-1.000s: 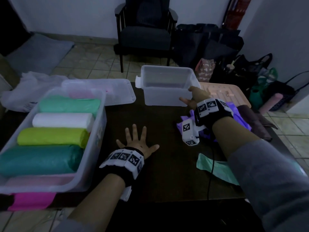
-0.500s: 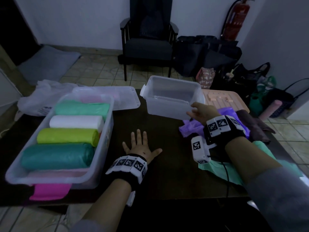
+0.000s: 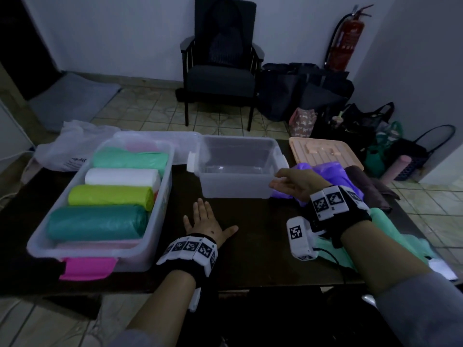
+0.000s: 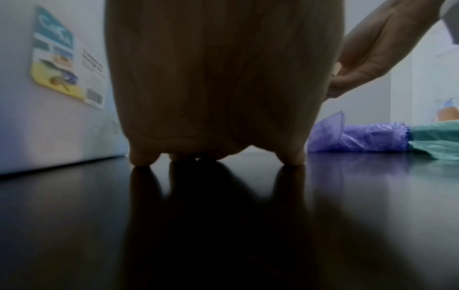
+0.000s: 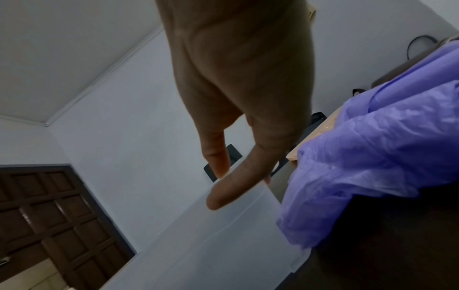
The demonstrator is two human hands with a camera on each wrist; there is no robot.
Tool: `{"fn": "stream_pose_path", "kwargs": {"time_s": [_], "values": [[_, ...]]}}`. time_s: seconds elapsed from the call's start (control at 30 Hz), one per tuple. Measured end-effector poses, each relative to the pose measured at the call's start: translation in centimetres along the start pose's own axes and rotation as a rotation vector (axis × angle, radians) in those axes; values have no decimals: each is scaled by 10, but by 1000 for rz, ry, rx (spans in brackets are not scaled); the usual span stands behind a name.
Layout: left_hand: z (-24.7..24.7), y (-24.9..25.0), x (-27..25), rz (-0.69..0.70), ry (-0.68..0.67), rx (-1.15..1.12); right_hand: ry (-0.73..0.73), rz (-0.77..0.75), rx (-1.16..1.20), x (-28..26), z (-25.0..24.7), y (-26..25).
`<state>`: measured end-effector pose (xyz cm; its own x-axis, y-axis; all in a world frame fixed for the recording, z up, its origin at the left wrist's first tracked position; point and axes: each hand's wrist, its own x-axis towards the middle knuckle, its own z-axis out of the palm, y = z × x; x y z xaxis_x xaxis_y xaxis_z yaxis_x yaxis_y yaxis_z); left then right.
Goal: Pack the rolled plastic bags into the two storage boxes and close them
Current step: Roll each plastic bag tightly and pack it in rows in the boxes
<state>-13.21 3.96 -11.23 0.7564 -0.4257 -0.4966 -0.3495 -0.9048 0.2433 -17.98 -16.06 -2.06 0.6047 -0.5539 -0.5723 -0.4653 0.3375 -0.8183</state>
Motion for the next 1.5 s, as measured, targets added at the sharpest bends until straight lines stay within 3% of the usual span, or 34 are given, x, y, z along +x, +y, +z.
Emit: {"fn": "stream_pose_path", "kwargs": {"time_s": [0.2, 0.43, 0.5, 0.6, 0.73, 1.0, 1.2, 1.5], "values": [[1, 1, -5, -13, 14, -6, -66, 10, 42, -8, 23, 9], [7, 37, -17, -98, -40, -38, -29, -43, 22, -8, 21, 18], [12, 53, -20, -49, -70, -17, 99, -181, -80, 2, 9, 27], [22, 75, -23, 103, -102, 28, 414, -413, -574, 10, -24, 37], [29, 91, -22, 165, -166, 124, 594, -364, -814, 15, -62, 34], [30, 93, -19, 131, -207, 173, 385, -199, -955, 21, -84, 22], [31, 90, -16, 142, -216, 162, 301, -49, -725, 26, -81, 23], [33, 90, -18, 139, -181, 147, 326, -98, -725, 34, -61, 33]]}}
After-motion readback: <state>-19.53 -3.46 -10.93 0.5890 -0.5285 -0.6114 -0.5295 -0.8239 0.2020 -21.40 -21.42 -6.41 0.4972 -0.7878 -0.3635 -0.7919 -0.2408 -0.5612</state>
